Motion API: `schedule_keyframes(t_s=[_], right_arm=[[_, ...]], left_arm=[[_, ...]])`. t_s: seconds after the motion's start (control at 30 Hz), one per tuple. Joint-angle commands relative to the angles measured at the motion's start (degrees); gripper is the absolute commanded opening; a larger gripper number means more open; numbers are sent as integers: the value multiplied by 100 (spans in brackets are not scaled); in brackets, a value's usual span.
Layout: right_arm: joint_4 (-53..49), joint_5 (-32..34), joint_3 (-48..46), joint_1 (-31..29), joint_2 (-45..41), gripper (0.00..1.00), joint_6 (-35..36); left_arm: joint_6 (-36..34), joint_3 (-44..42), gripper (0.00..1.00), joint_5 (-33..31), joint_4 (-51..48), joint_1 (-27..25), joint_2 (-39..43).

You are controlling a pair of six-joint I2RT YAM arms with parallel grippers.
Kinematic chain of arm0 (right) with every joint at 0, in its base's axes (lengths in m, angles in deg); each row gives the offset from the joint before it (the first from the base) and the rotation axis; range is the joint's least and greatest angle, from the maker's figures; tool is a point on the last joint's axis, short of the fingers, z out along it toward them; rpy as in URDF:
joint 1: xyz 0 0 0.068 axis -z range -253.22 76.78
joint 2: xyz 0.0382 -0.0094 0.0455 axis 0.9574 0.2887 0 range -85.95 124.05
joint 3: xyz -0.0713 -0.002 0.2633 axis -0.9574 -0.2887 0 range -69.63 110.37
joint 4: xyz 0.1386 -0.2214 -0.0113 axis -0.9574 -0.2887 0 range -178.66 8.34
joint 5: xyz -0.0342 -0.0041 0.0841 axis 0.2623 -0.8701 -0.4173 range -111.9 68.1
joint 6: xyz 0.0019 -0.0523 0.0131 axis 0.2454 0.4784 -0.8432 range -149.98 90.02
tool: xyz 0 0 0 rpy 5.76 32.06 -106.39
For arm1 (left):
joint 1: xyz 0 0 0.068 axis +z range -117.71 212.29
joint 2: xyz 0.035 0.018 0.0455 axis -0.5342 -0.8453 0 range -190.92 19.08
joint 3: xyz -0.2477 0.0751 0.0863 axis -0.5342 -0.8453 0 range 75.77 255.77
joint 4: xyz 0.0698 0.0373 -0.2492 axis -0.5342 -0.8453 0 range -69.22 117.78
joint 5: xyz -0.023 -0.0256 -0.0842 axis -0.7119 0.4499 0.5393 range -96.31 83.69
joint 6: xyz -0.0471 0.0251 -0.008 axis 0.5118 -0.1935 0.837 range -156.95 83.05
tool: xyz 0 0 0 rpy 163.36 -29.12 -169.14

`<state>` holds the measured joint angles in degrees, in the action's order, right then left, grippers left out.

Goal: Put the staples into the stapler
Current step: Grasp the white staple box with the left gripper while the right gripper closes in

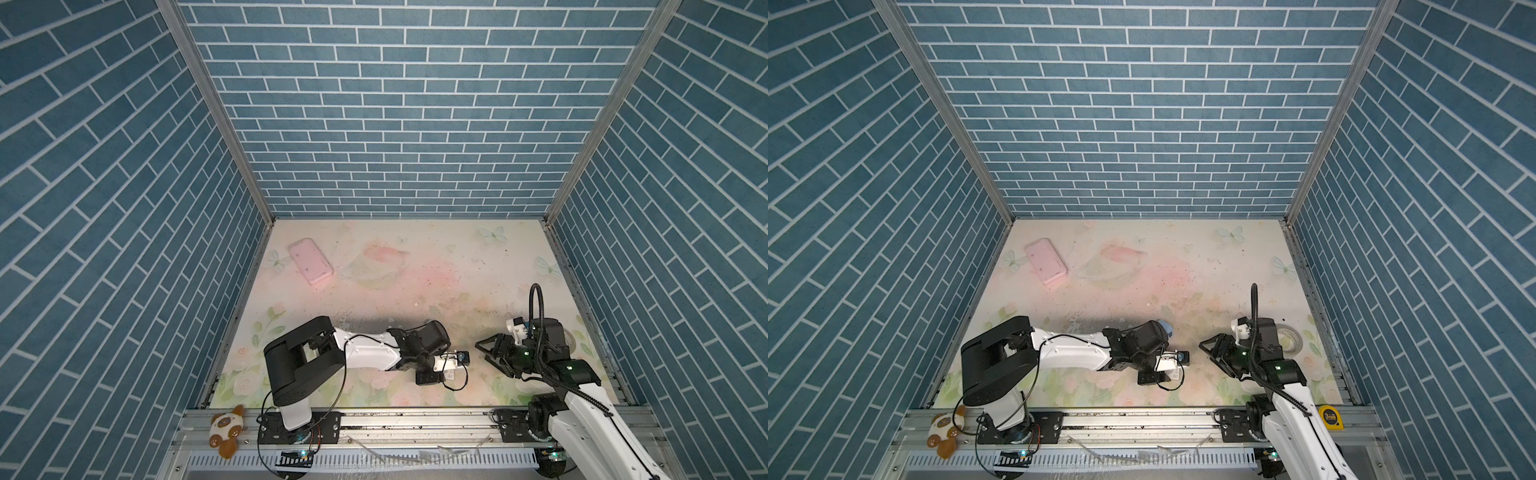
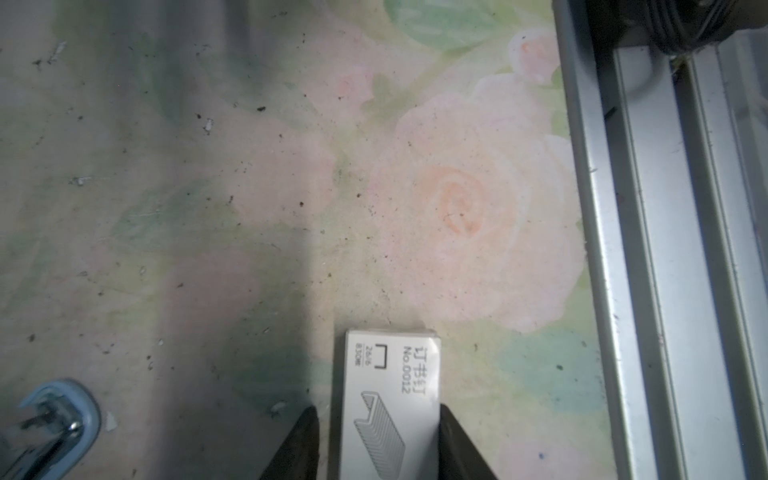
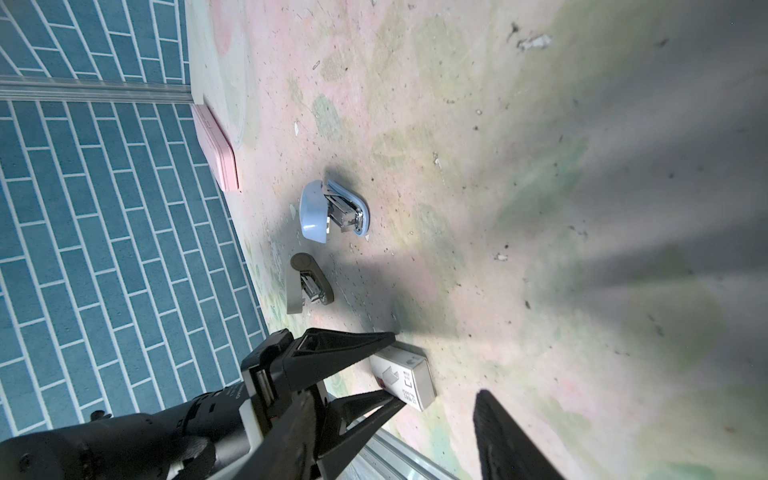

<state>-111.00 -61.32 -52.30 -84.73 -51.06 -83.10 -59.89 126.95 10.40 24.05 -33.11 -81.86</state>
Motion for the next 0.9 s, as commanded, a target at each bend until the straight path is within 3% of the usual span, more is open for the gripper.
schedule_keyframes(t_s=[0.0,0.17,0.23,0.4,0.6,0.87], right_arm=[[104,-118,-18,-18,138,62,53],[238,-438,75,-19,667,62,400],[299,-561,140,-19,897,63,548],[733,-892,142,-18,1491,62,707],[995,-1378,109,-27,1922,61,916],[1191,-1576,73,-61,2351,60,1073]], left_arm=[[241,93,42,-192,-38,-34,-134],[426,187,42,-294,-97,-39,-215],[449,219,51,-298,-141,-35,-244],[274,9,60,-239,-95,-34,80],[-162,-367,61,-30,-75,-33,598],[-200,-652,62,8,488,-20,515]])
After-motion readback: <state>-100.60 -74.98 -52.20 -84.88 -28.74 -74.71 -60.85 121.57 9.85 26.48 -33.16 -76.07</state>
